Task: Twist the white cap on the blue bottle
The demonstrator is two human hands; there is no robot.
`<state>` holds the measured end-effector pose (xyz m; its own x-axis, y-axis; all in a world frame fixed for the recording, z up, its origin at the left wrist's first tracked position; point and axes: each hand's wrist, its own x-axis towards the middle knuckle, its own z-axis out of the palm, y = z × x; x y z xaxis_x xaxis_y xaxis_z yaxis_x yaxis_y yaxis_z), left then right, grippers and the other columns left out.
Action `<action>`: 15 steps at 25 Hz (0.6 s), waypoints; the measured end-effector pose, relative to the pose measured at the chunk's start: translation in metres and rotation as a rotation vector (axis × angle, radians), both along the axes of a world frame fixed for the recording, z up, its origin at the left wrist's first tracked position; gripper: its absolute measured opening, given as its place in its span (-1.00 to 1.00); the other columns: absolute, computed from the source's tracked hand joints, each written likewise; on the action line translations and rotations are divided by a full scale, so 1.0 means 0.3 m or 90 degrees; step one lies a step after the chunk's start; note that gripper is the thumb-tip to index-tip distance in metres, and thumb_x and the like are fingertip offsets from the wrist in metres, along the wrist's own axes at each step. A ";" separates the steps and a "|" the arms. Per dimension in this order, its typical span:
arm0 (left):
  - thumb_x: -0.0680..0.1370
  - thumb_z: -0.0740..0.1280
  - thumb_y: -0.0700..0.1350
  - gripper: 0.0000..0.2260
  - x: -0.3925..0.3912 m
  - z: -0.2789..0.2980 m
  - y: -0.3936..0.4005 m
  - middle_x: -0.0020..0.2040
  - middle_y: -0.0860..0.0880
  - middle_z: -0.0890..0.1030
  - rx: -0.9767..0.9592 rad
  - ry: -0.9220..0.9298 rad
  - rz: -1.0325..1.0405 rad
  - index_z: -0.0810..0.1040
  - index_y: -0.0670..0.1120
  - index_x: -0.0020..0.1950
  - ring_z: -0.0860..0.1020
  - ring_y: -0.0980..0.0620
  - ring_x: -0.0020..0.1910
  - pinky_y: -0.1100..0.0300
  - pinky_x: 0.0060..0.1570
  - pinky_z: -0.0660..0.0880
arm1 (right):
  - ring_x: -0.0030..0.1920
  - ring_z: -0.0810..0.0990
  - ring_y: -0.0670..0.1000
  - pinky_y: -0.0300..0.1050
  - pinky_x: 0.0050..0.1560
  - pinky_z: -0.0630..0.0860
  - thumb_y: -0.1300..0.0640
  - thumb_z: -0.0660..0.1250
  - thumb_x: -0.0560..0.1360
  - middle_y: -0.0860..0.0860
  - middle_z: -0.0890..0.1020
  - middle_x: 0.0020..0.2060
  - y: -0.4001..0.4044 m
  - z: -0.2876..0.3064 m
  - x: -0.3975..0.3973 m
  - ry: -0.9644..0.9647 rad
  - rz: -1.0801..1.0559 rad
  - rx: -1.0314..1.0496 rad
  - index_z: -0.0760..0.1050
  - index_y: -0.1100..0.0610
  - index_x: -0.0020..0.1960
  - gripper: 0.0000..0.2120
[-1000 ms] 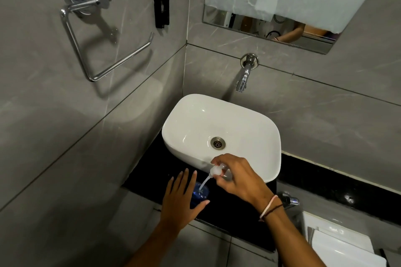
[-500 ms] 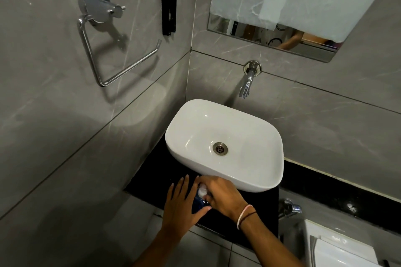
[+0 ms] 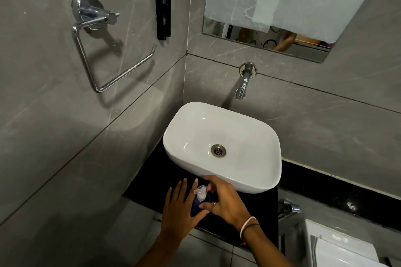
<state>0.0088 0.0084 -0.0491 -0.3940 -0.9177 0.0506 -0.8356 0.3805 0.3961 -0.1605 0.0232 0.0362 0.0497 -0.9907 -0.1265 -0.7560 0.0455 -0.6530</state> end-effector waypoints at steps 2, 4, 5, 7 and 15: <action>0.41 0.15 0.44 -0.19 0.000 0.003 -0.002 0.40 -0.20 0.52 -0.001 -0.006 0.001 0.33 -0.02 0.52 0.49 -0.22 0.37 -0.24 0.31 0.42 | 0.16 0.61 -0.17 -0.15 0.28 0.58 0.13 0.61 0.32 -0.15 0.65 0.10 0.012 -0.010 0.006 -0.064 -0.003 0.000 0.38 -0.16 0.39 -0.27; 0.41 0.15 0.44 -0.19 0.000 0.004 0.001 0.41 -0.19 0.51 0.008 -0.011 0.006 0.37 -0.03 0.51 0.49 -0.21 0.38 -0.24 0.32 0.42 | 0.08 0.65 -0.18 -0.16 0.21 0.62 0.09 0.60 0.34 -0.15 0.69 0.01 0.017 -0.018 0.007 -0.059 -0.009 -0.006 0.37 -0.19 0.37 -0.30; 0.41 0.15 0.43 -0.20 0.001 0.002 0.003 0.41 -0.20 0.51 0.008 -0.013 0.002 0.38 -0.04 0.50 0.48 -0.21 0.38 -0.25 0.33 0.43 | -0.01 0.66 -0.16 -0.15 0.10 0.65 -0.01 0.60 0.32 -0.15 0.69 -0.06 0.017 -0.015 0.000 -0.020 -0.008 -0.008 0.36 -0.21 0.35 -0.31; 0.42 0.15 0.44 -0.20 0.002 0.003 0.003 0.41 -0.20 0.51 -0.003 -0.020 -0.002 0.38 -0.04 0.50 0.48 -0.21 0.38 -0.25 0.32 0.43 | -0.06 0.65 -0.13 -0.16 0.01 0.66 -0.13 0.59 0.27 -0.16 0.65 -0.10 0.011 0.004 -0.009 0.032 -0.012 -0.021 0.35 -0.24 0.33 -0.29; 0.45 0.01 0.50 -0.16 -0.003 0.014 0.000 0.41 -0.20 0.51 -0.017 -0.024 0.006 0.36 -0.05 0.51 0.46 -0.21 0.40 -0.25 0.33 0.43 | -0.05 0.64 -0.08 -0.08 0.03 0.65 -0.06 0.61 0.29 -0.11 0.64 -0.07 -0.008 0.008 0.000 -0.011 -0.017 -0.007 0.38 -0.16 0.36 -0.29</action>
<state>0.0079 0.0086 -0.0448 -0.3874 -0.9200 0.0599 -0.8535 0.3824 0.3539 -0.1603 0.0207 0.0387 0.0255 -0.9931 -0.1148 -0.7435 0.0579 -0.6662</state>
